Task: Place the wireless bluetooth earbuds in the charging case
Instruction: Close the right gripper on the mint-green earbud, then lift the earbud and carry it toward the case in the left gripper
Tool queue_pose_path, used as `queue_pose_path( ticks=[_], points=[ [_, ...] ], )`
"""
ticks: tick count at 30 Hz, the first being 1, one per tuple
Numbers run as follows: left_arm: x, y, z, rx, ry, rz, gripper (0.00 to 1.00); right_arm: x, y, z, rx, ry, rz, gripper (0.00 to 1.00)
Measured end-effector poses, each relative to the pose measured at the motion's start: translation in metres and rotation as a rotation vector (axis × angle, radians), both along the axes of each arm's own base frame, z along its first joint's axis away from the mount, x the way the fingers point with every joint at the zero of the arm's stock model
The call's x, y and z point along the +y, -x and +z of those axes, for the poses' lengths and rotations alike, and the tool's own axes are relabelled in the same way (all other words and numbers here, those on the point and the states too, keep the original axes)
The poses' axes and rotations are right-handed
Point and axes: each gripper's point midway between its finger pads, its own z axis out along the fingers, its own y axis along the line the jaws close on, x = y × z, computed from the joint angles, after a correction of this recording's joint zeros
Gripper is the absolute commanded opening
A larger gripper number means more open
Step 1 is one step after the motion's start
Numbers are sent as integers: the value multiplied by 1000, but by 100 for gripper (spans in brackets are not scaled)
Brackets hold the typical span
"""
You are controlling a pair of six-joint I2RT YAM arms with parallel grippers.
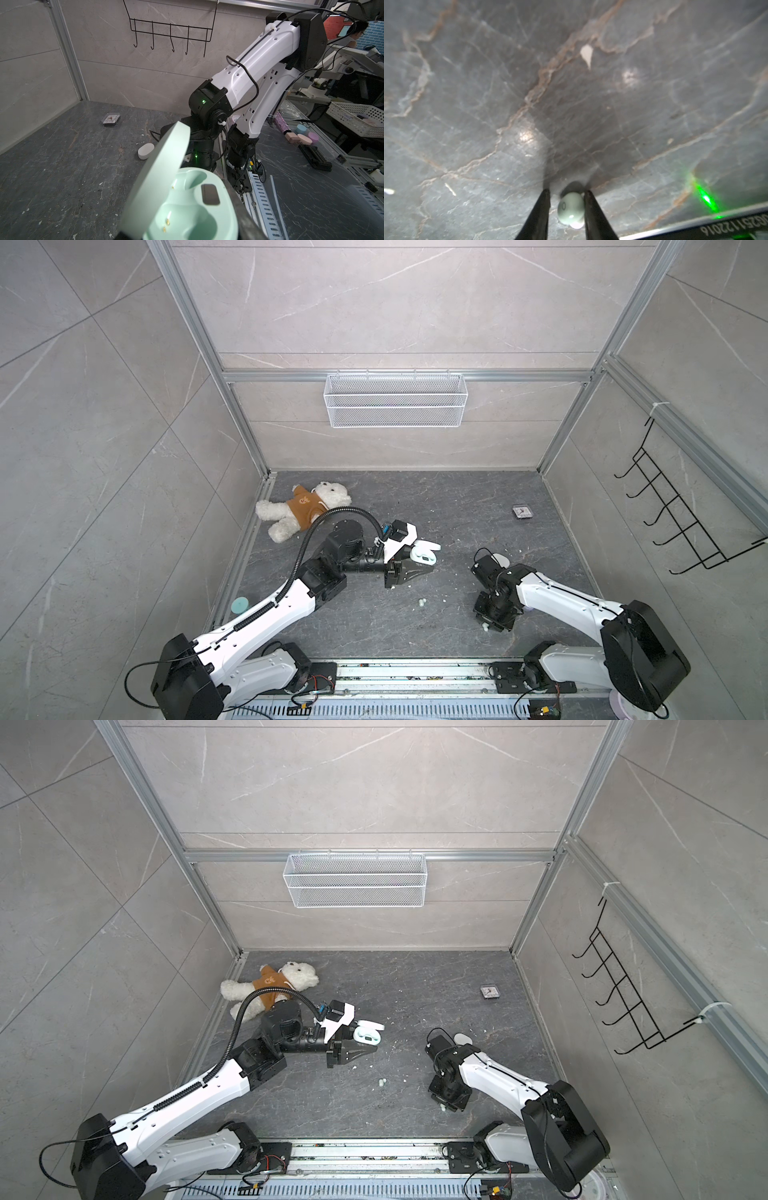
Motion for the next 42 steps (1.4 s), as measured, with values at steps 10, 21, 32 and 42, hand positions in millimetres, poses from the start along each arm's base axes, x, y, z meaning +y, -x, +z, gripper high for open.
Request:
queue_pose_path(
  ticks=[10,21,32,42],
  points=[
    [0,0,-1,2,-2,0,25,1,-3,-1,-12,2,-33,29],
    [0,0,-1,2,-2,0,24,0,-4,-1,-11,7,-39,20],
    [0,0,-1,2,-2,0,25,1,-5,-1,-15,4,-39,15],
    [0,-1,-12,16,-8,11,25,17,-21,0,-70,-64,-25,15]
  ],
)
